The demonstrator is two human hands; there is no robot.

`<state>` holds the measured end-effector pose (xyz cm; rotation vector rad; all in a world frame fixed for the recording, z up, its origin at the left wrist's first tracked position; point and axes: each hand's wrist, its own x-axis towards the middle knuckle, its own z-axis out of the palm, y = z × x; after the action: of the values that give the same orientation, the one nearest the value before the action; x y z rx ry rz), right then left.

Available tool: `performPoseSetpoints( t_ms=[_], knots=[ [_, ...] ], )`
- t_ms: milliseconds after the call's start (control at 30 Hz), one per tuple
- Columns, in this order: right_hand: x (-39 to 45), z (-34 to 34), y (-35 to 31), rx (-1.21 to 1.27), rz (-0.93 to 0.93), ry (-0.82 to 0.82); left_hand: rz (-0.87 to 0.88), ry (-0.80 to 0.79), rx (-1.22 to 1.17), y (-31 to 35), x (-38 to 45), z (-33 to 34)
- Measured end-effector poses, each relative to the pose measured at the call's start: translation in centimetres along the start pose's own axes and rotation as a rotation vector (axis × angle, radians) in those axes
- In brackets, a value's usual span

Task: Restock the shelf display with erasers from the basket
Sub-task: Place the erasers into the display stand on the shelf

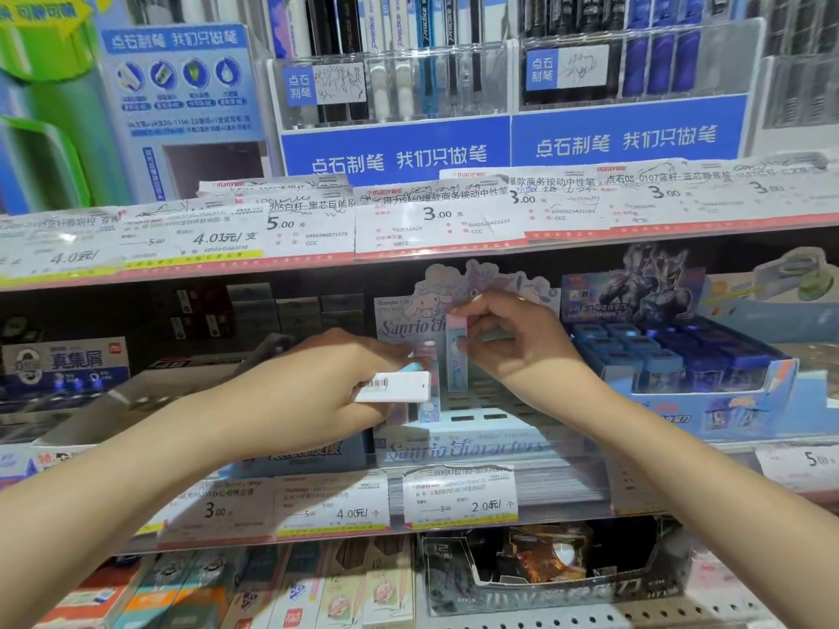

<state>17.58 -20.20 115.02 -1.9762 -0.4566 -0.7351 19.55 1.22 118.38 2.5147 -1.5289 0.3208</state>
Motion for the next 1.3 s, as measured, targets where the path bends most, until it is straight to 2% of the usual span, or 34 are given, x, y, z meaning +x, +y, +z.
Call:
performPoseSetpoints(
  t_ms=[533, 633, 833, 1067, 1200, 1300],
  knots=[
    [-0.1, -0.3, 0.0, -0.029, 0.052, -0.036, -0.008, -0.003, 0.053, -1.4, 0.5, 0.6],
    [-0.1, -0.1, 0.2, -0.064, 0.074, -0.084, -0.01, -0.015, 0.051, -1.1, 0.5, 0.4],
    [-0.2, -0.1, 0.1, -0.303, -0.058, 0.016, -0.025, -0.031, 0.04, -0.5, 0.3, 0.0],
    [-0.5, -0.4, -0.6, -0.307, -0.017, -0.047, -0.031, 0.046, 0.001, 0.9, 0.0, -0.7],
    [-2.1, -0.6, -2.8, -0.094, 0.003, -0.011, -0.072, 0.2, -0.022, 1.7, -0.2, -0.5],
    [-2.9, -0.7, -4.7, 0.067, 0.001, -0.071, -0.079, 0.283, -0.088, 2.3, -0.2, -0.7]
  ],
)
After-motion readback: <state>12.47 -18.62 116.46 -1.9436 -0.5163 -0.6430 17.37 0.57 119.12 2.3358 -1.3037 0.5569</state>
